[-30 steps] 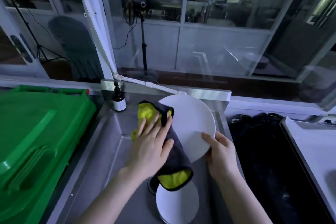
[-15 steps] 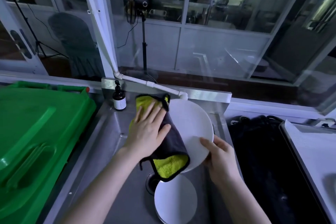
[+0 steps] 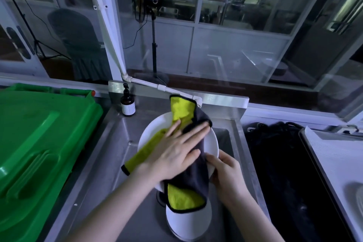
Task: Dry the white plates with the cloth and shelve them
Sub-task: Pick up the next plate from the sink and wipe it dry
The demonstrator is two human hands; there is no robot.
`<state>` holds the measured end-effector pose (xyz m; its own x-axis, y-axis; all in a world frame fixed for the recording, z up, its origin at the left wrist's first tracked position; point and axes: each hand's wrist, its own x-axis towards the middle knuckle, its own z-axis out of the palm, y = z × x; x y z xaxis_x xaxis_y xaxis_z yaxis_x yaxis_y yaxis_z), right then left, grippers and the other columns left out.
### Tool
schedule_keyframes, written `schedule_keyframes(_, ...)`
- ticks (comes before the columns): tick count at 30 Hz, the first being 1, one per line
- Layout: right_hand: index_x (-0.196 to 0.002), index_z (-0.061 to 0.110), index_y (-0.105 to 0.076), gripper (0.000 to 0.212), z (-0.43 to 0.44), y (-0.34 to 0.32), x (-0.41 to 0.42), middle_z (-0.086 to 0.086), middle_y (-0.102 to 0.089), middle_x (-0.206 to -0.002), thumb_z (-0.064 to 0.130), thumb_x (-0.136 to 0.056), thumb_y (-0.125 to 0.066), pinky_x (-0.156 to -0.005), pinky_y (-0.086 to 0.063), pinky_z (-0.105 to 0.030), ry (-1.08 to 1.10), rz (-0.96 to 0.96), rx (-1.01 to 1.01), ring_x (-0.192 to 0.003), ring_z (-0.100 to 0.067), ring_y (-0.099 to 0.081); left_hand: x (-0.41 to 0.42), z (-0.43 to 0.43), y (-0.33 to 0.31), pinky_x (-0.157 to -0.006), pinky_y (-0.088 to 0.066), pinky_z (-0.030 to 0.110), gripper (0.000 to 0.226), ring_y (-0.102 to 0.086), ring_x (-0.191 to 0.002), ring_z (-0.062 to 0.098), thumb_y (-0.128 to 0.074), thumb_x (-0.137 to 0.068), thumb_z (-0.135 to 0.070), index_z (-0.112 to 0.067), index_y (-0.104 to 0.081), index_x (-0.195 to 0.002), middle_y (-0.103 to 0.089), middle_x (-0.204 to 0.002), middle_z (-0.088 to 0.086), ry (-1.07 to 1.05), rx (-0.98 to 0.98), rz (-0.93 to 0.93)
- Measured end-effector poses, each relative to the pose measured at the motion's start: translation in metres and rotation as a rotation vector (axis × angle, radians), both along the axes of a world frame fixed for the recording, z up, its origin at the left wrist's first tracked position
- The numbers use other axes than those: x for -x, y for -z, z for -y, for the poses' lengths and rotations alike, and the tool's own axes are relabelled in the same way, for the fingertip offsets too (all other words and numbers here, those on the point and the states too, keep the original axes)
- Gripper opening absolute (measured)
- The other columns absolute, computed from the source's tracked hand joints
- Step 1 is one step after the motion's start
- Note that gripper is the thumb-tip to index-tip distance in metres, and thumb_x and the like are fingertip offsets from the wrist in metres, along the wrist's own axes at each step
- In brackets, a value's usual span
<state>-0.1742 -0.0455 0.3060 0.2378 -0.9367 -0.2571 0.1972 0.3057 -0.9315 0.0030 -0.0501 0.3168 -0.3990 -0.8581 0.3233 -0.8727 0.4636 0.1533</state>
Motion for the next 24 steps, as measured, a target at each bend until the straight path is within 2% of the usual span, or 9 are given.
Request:
schedule_keyframes(3, -0.098, 0.006, -0.076, 0.018, 0.001, -0.007, 0.015, -0.022, -0.075, -0.090, 0.003, -0.092, -0.060, -0.057, -0.055, -0.034, -0.050, -0.014, 0.039, -0.075, -0.028, -0.071, -0.026, 0.016, -0.012, -0.121, -0.017, 0.048, 0.077, -0.032, -0.145, 0.024, -0.041, -0.092, -0.060, -0.025, -0.016, -0.157, -0.008, -0.165, -0.010, -0.131, 0.098, -0.001)
schedule_keyframes(5, -0.097, 0.008, -0.077, 0.018, 0.002, -0.016, 0.024, -0.019, -0.075, -0.087, 0.004, -0.092, -0.061, -0.056, -0.055, -0.032, -0.066, -0.071, 0.104, -0.073, -0.026, -0.070, -0.032, 0.021, -0.017, -0.117, -0.027, 0.042, 0.089, -0.033, -0.143, 0.019, -0.064, -0.081, -0.058, -0.018, -0.030, -0.153, -0.024, -0.161, -0.001, -0.215, 0.062, -0.261)
schedule_keyframes(8, -0.089, 0.011, -0.079, 0.018, 0.009, -0.035, 0.036, -0.011, -0.074, -0.076, 0.003, -0.091, -0.062, -0.051, -0.052, -0.027, -0.102, -0.161, 0.190, -0.064, -0.019, -0.068, -0.030, 0.024, -0.024, -0.094, -0.040, 0.027, 0.091, -0.047, -0.121, 0.010, -0.085, -0.060, -0.054, -0.024, -0.045, -0.136, -0.049, -0.131, -0.007, -0.377, -0.158, -0.663)
schedule_keyframes(10, -0.082, 0.010, -0.078, 0.019, 0.015, -0.050, 0.045, -0.007, -0.071, -0.069, 0.003, -0.092, -0.063, -0.050, -0.049, -0.024, -0.152, -0.250, 0.232, -0.060, -0.017, -0.064, -0.036, 0.026, -0.026, -0.084, -0.038, 0.021, 0.093, -0.052, -0.112, 0.007, -0.087, -0.051, -0.060, -0.026, -0.049, -0.129, -0.054, -0.117, -0.015, -0.370, -0.332, -0.655)
schedule_keyframes(13, -0.085, 0.003, -0.075, 0.012, 0.026, -0.069, 0.056, -0.012, -0.069, -0.072, 0.004, -0.092, -0.065, -0.055, -0.047, -0.026, -0.243, -0.389, 0.290, -0.064, -0.020, -0.063, -0.042, 0.026, -0.034, -0.092, -0.042, 0.023, 0.118, -0.052, -0.115, 0.004, -0.086, -0.031, -0.069, -0.024, -0.047, -0.134, -0.053, -0.123, -0.019, -0.214, -0.526, -0.582)
schedule_keyframes(16, -0.087, -0.013, -0.064, 0.021, 0.032, -0.078, 0.044, -0.014, -0.056, -0.071, 0.007, -0.092, -0.067, -0.064, -0.038, -0.033, -0.416, -0.680, 0.446, -0.068, -0.017, -0.051, -0.027, 0.026, -0.040, -0.086, -0.049, 0.024, 0.088, -0.059, -0.099, 0.002, -0.084, -0.033, -0.062, -0.036, -0.057, -0.112, -0.065, -0.107, -0.022, -0.095, -0.472, -0.455)
schedule_keyframes(19, -0.078, -0.010, -0.057, 0.025, 0.034, -0.080, 0.030, -0.009, -0.046, -0.068, 0.009, -0.091, -0.067, -0.063, -0.032, -0.033, -0.514, -0.845, 0.513, -0.065, -0.015, -0.043, -0.016, 0.027, -0.037, -0.075, -0.050, 0.021, 0.065, -0.062, -0.085, 0.000, -0.086, -0.038, -0.054, -0.035, -0.064, -0.095, -0.068, -0.088, -0.021, -0.052, -0.464, -0.456)
schedule_keyframes(21, -0.081, -0.007, -0.062, 0.019, 0.039, -0.083, 0.032, -0.008, -0.050, -0.070, 0.009, -0.091, -0.067, -0.064, -0.034, -0.032, -0.520, -0.856, 0.522, -0.067, -0.015, -0.046, -0.022, 0.021, -0.029, -0.077, -0.048, 0.016, 0.056, -0.062, -0.086, -0.005, -0.091, -0.042, -0.045, -0.042, -0.064, -0.091, -0.068, -0.089, -0.026, -0.103, -0.484, -0.633)
schedule_keyframes(24, -0.087, 0.000, -0.072, 0.009, 0.046, -0.084, 0.046, -0.007, -0.064, -0.074, 0.007, -0.091, -0.068, -0.066, -0.043, -0.032, -0.399, -0.723, 0.458, -0.070, -0.015, -0.056, -0.023, -0.001, -0.001, -0.078, -0.051, 0.015, 0.048, -0.068, -0.093, -0.002, -0.092, -0.052, -0.026, -0.037, -0.071, -0.094, -0.075, -0.094, -0.015, -0.274, -0.458, -1.172)
